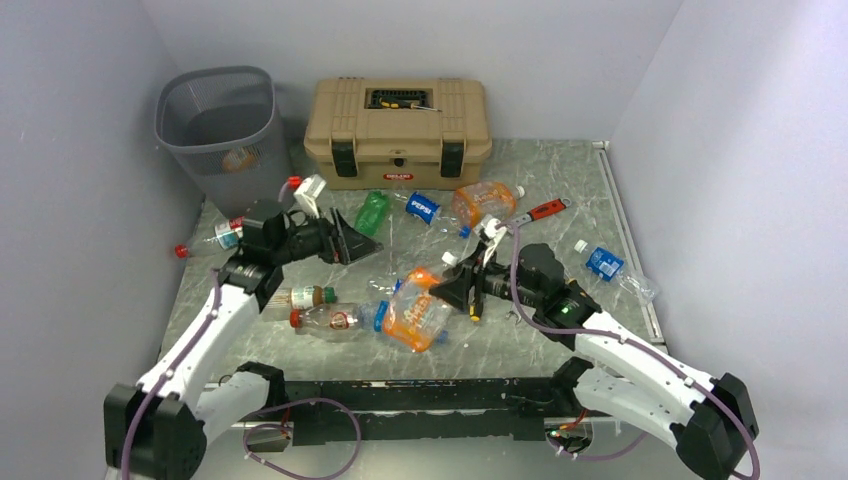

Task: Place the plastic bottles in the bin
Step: Pick up the plastic bottle at the center of the board.

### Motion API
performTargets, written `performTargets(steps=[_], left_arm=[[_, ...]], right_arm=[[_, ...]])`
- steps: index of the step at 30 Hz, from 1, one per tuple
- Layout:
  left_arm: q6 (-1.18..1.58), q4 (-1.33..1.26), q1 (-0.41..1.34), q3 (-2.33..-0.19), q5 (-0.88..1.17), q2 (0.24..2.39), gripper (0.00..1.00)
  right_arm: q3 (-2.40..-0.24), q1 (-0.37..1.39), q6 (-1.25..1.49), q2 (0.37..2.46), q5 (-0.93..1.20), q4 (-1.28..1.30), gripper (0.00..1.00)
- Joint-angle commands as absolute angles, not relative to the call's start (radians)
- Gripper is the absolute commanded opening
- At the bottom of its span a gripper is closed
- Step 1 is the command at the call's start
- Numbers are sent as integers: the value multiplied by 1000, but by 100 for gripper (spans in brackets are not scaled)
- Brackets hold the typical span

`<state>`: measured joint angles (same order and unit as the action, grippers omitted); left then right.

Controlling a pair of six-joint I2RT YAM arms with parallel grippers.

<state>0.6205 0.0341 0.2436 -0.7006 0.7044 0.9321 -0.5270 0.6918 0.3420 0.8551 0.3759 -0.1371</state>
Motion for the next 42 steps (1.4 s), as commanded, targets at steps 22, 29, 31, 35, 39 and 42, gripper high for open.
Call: performTargets(steps=[22,29,31,35,39,42], left_arm=[[361,246,478,-866,960,1084,99],[355,260,509,-867,959,1089,99],[349,267,514,-870,961,1090,97],[356,252,518,-868,988,1092,82],[360,236,518,-867,984,1078,65],[370,207,518,-857,977,1052,50]], right_arm=[[-634,713,305,1005,675,-382,39],[-683,713,280,1007,669,-356,39],[-700,713,276,1013,673,-349,39],[-712,713,285,1023,689,-356,39],[-711,713,313,1025,701,-365,57],[-710,713,345,1017,698,-364,81]])
